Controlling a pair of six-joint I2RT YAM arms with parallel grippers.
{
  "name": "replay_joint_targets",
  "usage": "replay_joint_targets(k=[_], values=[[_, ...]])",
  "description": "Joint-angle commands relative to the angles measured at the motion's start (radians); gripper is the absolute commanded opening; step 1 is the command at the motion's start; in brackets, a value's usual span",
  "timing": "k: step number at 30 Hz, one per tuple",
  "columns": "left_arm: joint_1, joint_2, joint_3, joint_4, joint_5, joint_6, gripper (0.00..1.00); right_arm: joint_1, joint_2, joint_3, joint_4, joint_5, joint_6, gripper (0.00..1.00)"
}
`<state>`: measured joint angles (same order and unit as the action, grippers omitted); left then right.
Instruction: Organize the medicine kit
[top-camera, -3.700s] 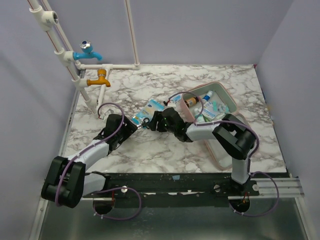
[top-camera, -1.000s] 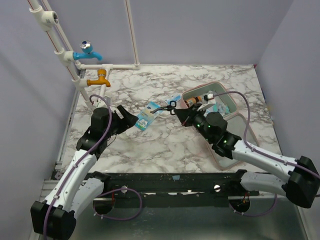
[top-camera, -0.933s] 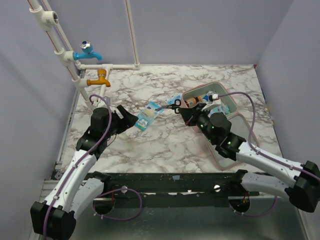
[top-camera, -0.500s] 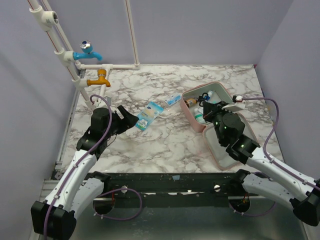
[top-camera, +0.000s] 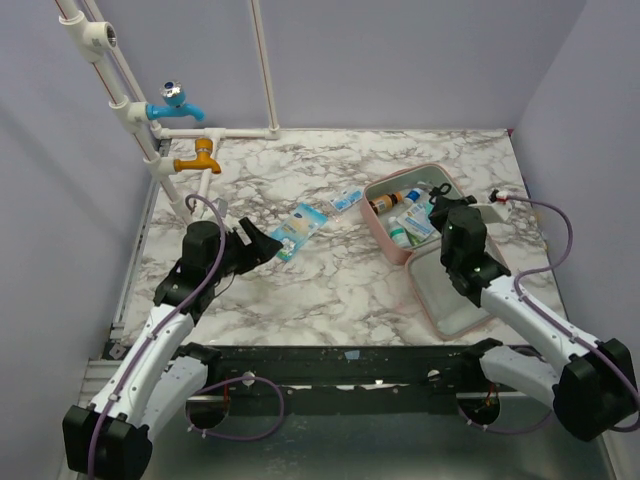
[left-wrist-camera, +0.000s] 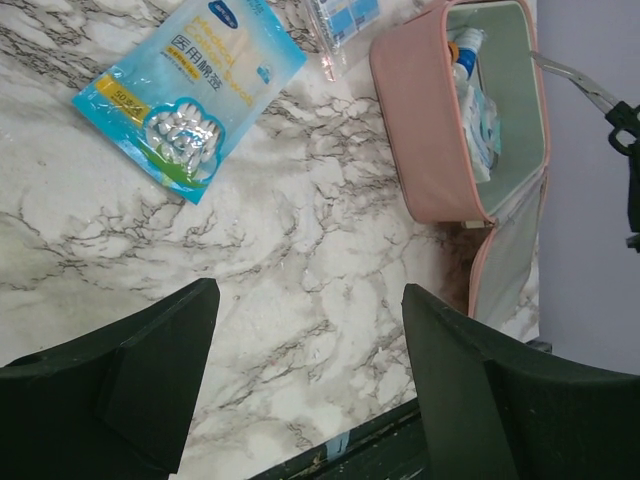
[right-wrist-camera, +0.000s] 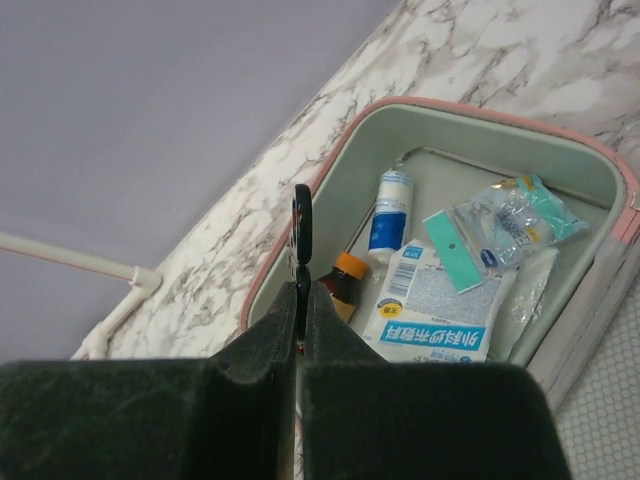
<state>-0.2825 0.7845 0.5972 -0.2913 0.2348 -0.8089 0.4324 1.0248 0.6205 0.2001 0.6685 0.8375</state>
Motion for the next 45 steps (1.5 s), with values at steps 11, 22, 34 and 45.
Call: replay_joint_targets(k=[11, 22, 34, 45], values=[[0.005, -0.052, -0.071, 0.054, 0.081, -0.012, 0.77, -0.209, 0.226, -0.18, 0.36, 0.007, 0.369, 0.01], [0.005, -0.049, -0.073, 0.044, 0.078, 0.01, 0.77, -0.273, 0.41, -0.167, 0.443, -0.118, 0.376, 0.2], [0.005, -0.006, -0.046, 0.053, 0.087, 0.022, 0.77, -0.274, 0.305, 0.063, 0.077, -0.24, 0.041, 0.51], [0.005, 0.044, -0.013, 0.054, 0.063, 0.043, 0.92, -0.271, 0.299, 0.259, -0.074, -0.714, -0.197, 0.6]])
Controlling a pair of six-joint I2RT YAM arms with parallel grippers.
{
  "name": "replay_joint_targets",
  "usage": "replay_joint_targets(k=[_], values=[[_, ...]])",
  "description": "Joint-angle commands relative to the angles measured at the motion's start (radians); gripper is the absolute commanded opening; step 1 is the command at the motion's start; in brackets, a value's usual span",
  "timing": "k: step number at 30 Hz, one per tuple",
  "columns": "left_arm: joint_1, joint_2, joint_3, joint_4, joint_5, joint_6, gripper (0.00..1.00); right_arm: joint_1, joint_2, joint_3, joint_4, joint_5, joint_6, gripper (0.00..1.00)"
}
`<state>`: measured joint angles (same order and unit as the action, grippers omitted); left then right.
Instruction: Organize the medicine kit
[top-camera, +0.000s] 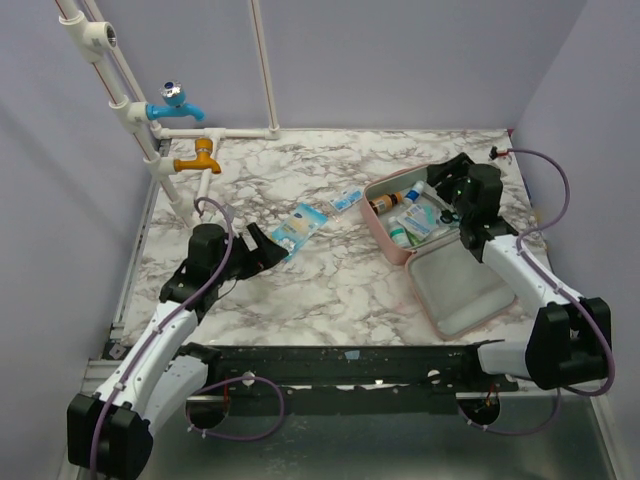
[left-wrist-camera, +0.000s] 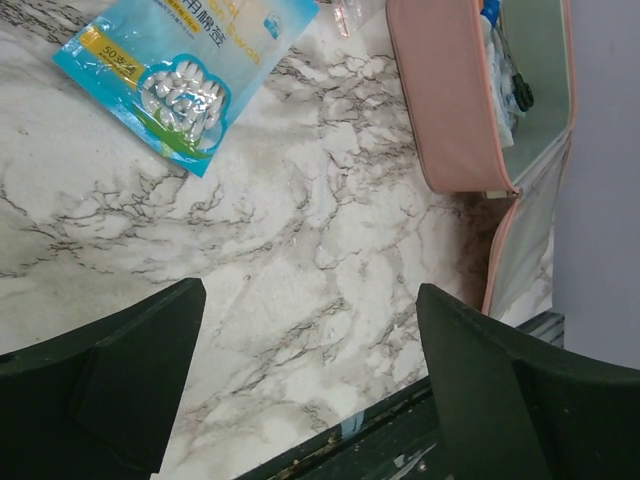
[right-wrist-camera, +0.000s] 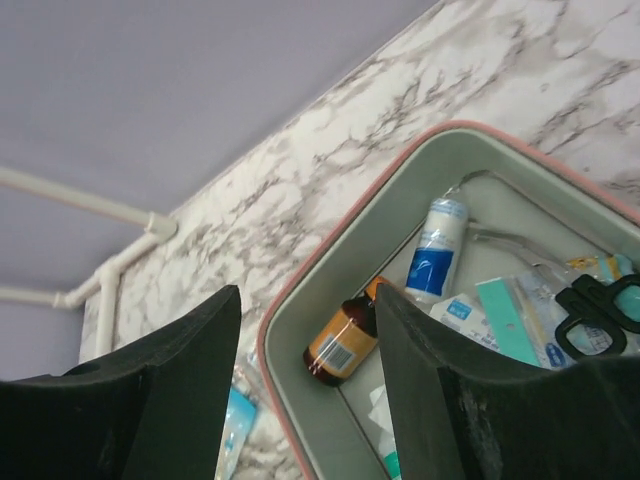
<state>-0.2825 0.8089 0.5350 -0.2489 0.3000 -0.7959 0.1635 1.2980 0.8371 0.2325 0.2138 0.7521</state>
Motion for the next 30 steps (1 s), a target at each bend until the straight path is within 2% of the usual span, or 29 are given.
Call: replay_joint_targets(k=[1, 4, 11, 16, 22, 30], values=[[0.005, 0.024, 0.058, 0.005, -0.012, 0.036, 0.97, 0.001, 0.034, 0.05, -0.112, -0.307, -0.119, 0.6], [0.005, 0.038, 0.075, -0.007, -0.047, 0.057, 0.98, 0.047, 0.046, 0.076, -0.132, -0.347, -0.155, 0.63], [0.008, 0.091, 0.111, -0.021, -0.097, 0.066, 0.99, 0.24, 0.093, 0.154, -0.166, -0.311, -0.207, 0.69], [0.016, 0.122, 0.125, -0.021, -0.118, 0.061, 0.99, 0.356, 0.166, 0.209, -0.171, -0.299, -0.197, 0.7], [0.036, 0.157, 0.141, -0.02, -0.131, 0.056, 0.98, 0.515, 0.291, 0.306, -0.205, -0.152, -0.196, 0.7], [0.057, 0.151, 0.112, -0.036, -0.139, 0.034, 0.99, 0.624, 0.465, 0.406, -0.229, -0.042, -0.09, 0.73]])
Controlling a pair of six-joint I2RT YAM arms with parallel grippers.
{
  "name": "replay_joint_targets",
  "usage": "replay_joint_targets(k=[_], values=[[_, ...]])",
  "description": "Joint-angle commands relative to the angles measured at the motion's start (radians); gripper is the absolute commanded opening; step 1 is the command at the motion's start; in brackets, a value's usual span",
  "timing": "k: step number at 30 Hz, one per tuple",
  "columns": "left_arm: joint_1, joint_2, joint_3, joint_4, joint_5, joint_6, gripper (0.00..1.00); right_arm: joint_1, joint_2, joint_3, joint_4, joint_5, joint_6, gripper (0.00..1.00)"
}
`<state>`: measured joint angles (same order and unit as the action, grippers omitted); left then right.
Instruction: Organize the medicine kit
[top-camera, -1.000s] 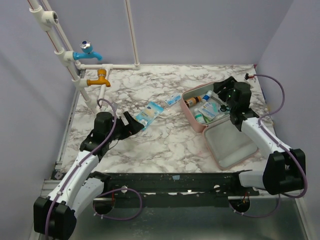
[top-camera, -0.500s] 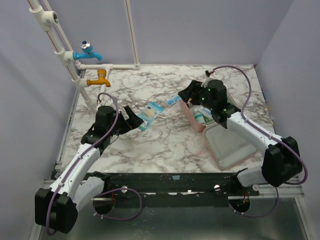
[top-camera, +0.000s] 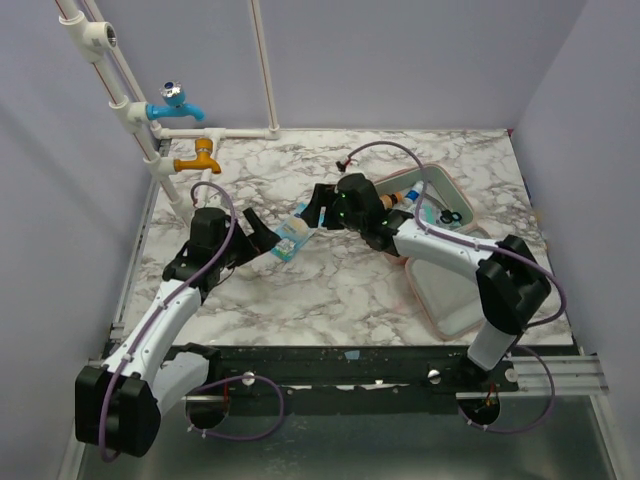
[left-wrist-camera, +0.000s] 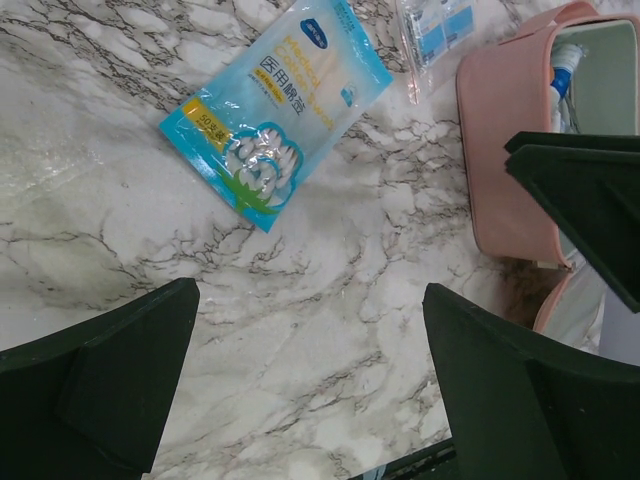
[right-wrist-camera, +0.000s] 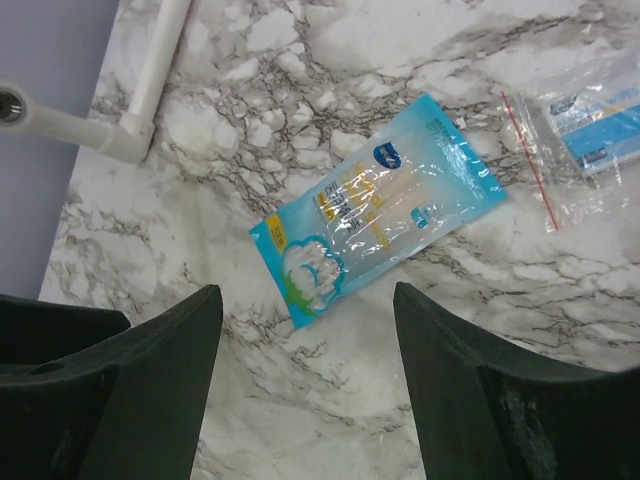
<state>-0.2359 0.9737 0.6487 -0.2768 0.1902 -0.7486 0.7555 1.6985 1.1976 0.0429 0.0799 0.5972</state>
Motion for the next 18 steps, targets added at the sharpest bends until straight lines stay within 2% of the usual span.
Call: replay_joint_targets(k=[1, 7, 18], values=[[0.01, -0.018, -0.01, -0.011, -0.028, -0.019, 0.99, 0.04, 0.084, 0.048, -0.04, 0.097, 0.085, 0.73], [0.011, -0.064, -0.054, -0.006, -0.036, -0.047, 0.99, 0.055, 0.163, 0.006, 0.066, 0.079, 0.241, 0.73], [0.015, -0.124, -0.075, -0.027, -0.052, -0.079, 0.99, 0.081, 0.303, 0.027, 0.085, 0.128, 0.423, 0.73]])
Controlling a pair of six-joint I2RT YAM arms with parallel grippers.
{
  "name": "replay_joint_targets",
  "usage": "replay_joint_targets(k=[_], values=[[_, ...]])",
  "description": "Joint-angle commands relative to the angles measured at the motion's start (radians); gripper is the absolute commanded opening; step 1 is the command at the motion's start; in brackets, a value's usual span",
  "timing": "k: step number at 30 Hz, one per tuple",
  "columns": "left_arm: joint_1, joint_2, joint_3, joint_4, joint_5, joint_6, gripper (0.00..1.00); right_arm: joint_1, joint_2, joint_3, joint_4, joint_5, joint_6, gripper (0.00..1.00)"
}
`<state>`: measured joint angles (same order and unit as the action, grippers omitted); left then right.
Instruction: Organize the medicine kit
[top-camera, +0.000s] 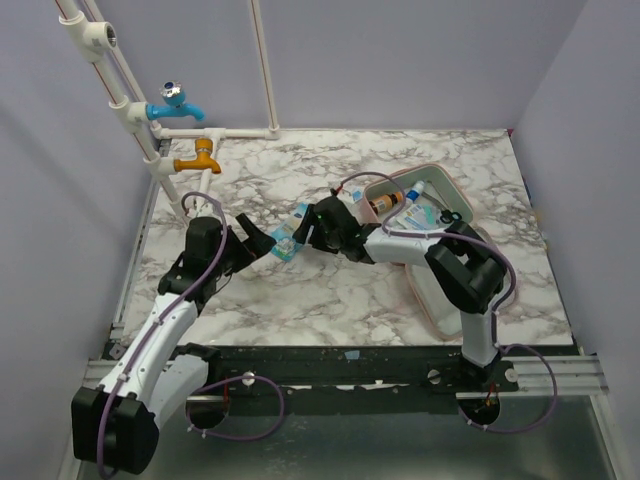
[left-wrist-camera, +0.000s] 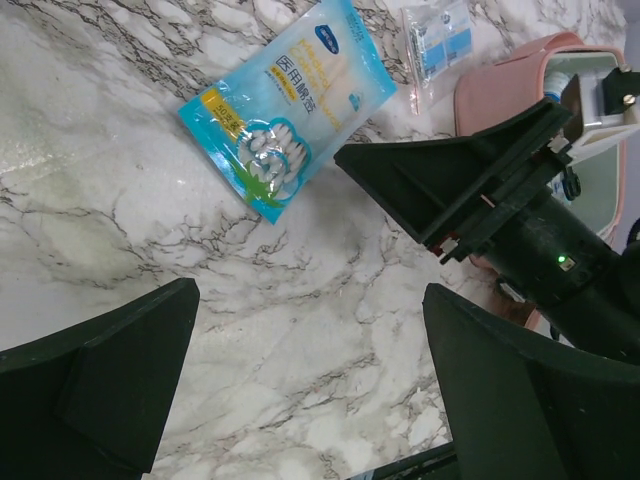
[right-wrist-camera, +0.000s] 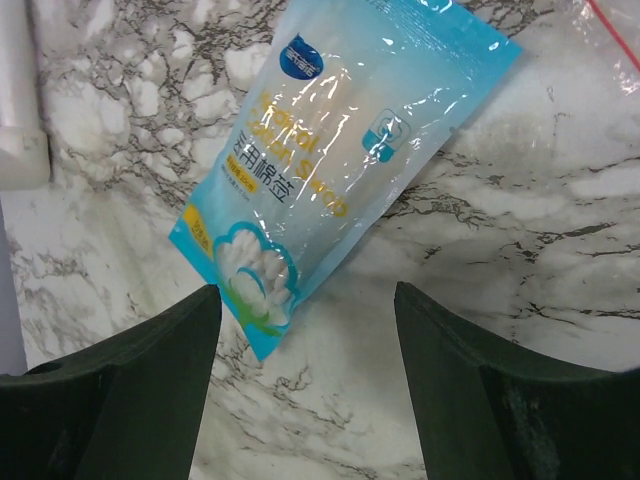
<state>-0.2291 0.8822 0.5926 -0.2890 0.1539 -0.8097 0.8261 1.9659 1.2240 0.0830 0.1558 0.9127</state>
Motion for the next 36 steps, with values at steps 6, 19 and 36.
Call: replay_joint_targets(k=[6, 19, 36], values=[[0.009, -0.053, -0.028, -0.028, -0.016, -0.005, 0.98, 0.01, 0.084, -0.009, 0.072, 0.078, 0.207, 0.73], [0.016, -0.074, -0.051, -0.028, 0.013, 0.007, 0.98, 0.01, 0.198, -0.012, 0.126, 0.075, 0.364, 0.6], [0.025, -0.078, -0.081, -0.01, 0.053, 0.013, 0.98, -0.011, 0.257, -0.063, 0.227, 0.084, 0.392, 0.01]])
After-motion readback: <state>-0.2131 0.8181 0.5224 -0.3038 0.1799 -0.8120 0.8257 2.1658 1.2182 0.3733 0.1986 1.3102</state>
